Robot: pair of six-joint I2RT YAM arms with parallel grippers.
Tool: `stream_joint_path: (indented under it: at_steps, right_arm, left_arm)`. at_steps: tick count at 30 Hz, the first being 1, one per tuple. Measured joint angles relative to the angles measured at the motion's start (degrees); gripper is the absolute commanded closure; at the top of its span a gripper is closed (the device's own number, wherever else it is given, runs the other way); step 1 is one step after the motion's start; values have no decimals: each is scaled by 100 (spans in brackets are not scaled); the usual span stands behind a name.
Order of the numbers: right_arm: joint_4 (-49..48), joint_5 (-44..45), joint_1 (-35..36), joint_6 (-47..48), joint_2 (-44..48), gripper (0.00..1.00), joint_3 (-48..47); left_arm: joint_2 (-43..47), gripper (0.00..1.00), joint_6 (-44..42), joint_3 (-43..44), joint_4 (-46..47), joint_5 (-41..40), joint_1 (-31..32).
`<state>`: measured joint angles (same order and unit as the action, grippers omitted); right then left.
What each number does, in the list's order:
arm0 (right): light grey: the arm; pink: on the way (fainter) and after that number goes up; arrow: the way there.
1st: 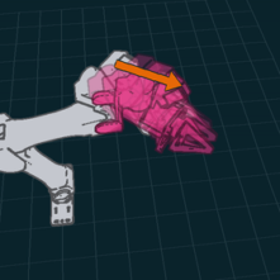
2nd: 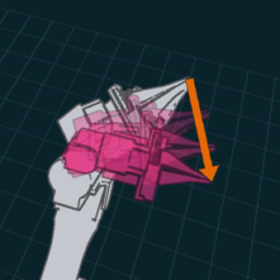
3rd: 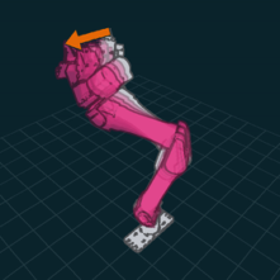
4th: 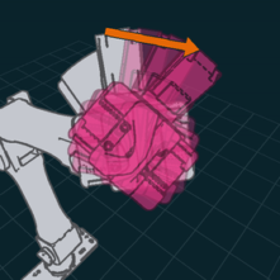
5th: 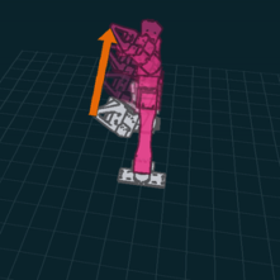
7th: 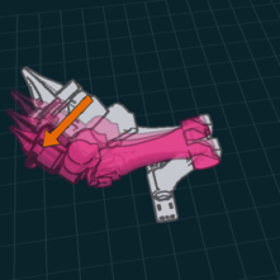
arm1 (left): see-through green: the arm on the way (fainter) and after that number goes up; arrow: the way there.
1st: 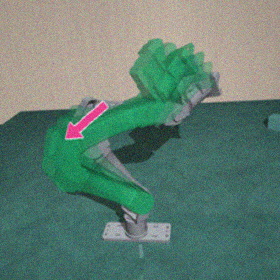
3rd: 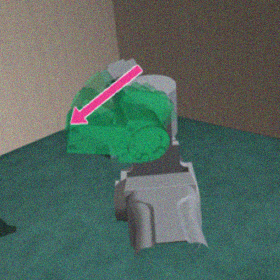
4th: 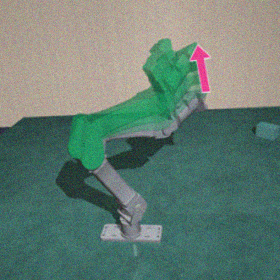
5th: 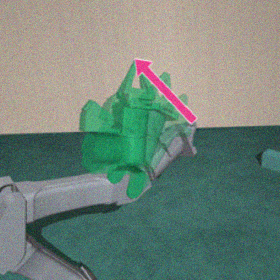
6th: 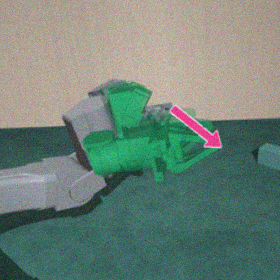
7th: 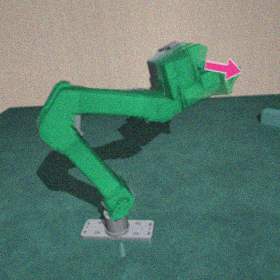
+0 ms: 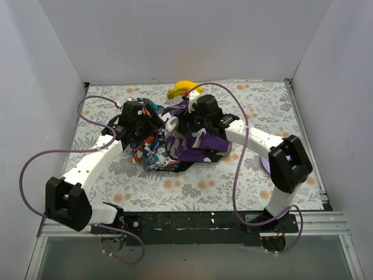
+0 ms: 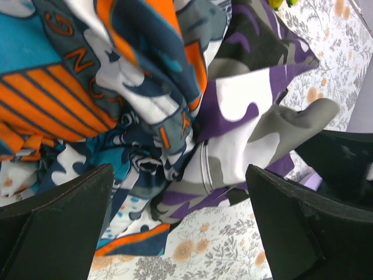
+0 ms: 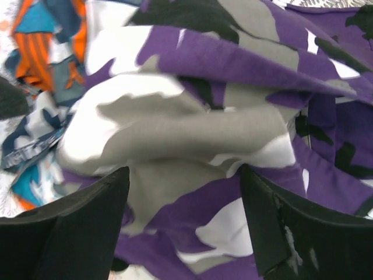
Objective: Pick out a specific cloth from the pile
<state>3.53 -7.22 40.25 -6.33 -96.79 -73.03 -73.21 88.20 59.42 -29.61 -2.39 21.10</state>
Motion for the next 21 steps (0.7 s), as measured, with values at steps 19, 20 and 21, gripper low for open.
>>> stream_joint_path:
  at_steps: [19,20,21]
  right_arm:
    - [-575,162,-4,-254,1996,99,3206]
    - [-507,223,-4,-291,2179,99,3331]
    - [-466,278,-4,-343,2337,99,3458]
  left_arm:
    - [-2280,100,146,1163,-302,-920,2]
    - [-2343,100,164,1198,-341,-964,7]
    - [-2385,100,166,1222,-398,-1036,22]
